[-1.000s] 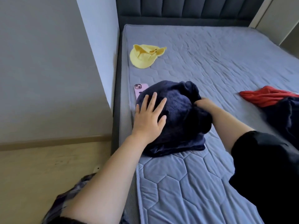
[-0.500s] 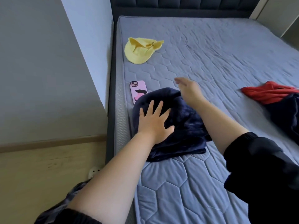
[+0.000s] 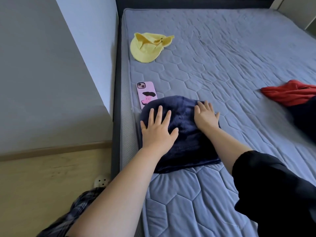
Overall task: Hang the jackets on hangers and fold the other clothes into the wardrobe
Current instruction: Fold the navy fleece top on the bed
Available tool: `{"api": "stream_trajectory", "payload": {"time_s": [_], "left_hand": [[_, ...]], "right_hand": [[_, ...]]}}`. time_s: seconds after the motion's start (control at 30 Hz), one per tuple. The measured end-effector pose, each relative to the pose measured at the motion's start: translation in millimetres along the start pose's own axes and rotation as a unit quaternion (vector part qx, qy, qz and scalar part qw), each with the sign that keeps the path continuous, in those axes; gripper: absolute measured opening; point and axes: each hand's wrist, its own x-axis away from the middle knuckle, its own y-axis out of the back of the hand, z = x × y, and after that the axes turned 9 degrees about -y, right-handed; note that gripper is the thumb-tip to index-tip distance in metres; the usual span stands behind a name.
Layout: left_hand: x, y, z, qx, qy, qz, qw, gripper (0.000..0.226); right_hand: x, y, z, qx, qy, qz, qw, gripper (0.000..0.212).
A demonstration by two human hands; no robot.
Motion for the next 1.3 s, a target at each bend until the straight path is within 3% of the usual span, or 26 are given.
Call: {"api": "stream_trajectory", "payload": {"time_s": [0.07, 0.13, 0.17, 0.23, 0.3, 0.33, 0.4, 0.43, 0.53, 0.63, 0.77, 0.87, 0.93, 1.03, 1.13, 1.23, 1.3], "left_hand": [[2.3, -2.3, 1.1, -0.023, -0.001, -0.002, 1.000, 0.065], [2.9, -3.4, 1.8, -0.033, -0.001, -0.001, 0.999, 0.065], [3.3, -3.4, 1.7, -0.034, -0.003, 0.002, 0.999, 0.065], [3.2, -3.1, 0.2, -0.034, -0.007, 0.010, 0.999, 0.065], [2.7, -3.2, 1.2, -0.037, -0.006, 0.010, 0.999, 0.064], [2.7, -3.6, 1.4, -0.036, -0.006, 0.009, 0.999, 0.064], [2.9, -3.8, 4.0, -0.033, -0.005, 0.008, 0.999, 0.064], [2.9, -4.1, 5.9, -0.028, -0.005, 0.009, 1.000, 0.064], [2.3, -5.3, 13.9, -0.006, -0.003, 0.009, 1.000, 0.063], [1.3, -5.7, 21.8, 0.017, -0.002, 0.005, 1.000, 0.062], [5.3, -4.0, 30.0, 0.046, -0.002, -0.007, 0.999, 0.062], [12.7, -2.6, 39.8, 0.107, 0.024, -0.042, 0.993, 0.066], [20.7, 3.0, 50.3, 0.240, 0.080, -0.061, 0.966, 0.074], [39.5, 20.5, 64.9, 0.513, 0.168, -0.084, 0.838, 0.083], [60.8, 41.3, 79.4, 0.630, 0.212, -0.088, 0.742, 0.075], [85.1, 75.7, 82.3, 0.673, 0.201, -0.100, 0.705, 0.049], [104.8, 101.7, 85.3, 0.679, 0.223, -0.137, 0.686, 0.045]], "right_hand": [[12.6, 3.7, 1.6, 0.013, 0.062, -0.075, 0.995, 0.051], [21.8, 1.2, -4.4, 0.023, 0.109, -0.088, 0.990, 0.052], [21.9, -2.4, -12.0, 0.014, 0.086, -0.060, 0.994, 0.054], [17.9, -6.3, -33.9, -0.046, -0.041, 0.025, 0.998, 0.072], [11.7, -4.8, -52.1, -0.176, -0.125, 0.071, 0.974, 0.095], [12.0, -1.5, -58.4, -0.213, -0.145, 0.082, 0.963, 0.092], [11.4, 1.5, -66.6, -0.237, -0.156, 0.120, 0.951, 0.074], [11.4, 1.5, -69.3, -0.249, -0.165, 0.147, 0.943, 0.075], [12.8, 0.7, -72.3, -0.322, -0.210, 0.222, 0.896, 0.096], [14.9, 4.4, -68.7, -0.381, -0.234, 0.280, 0.850, 0.084], [21.4, 0.4, -68.8, -0.447, -0.245, 0.313, 0.801, 0.105], [39.3, 7.2, -56.3, -0.491, -0.238, 0.313, 0.777, 0.083], [51.6, 17.0, -41.7, -0.515, -0.204, 0.317, 0.770, 0.064], [67.7, 37.6, -13.8, -0.517, -0.152, 0.316, 0.781, 0.049], [85.3, 61.8, 19.7, -0.507, -0.114, 0.318, 0.793, 0.041], [105.7, 78.1, 56.0, -0.497, -0.070, 0.333, 0.798, 0.033], [123.0, 85.1, 83.7, -0.498, -0.039, 0.339, 0.798, 0.018]]}}
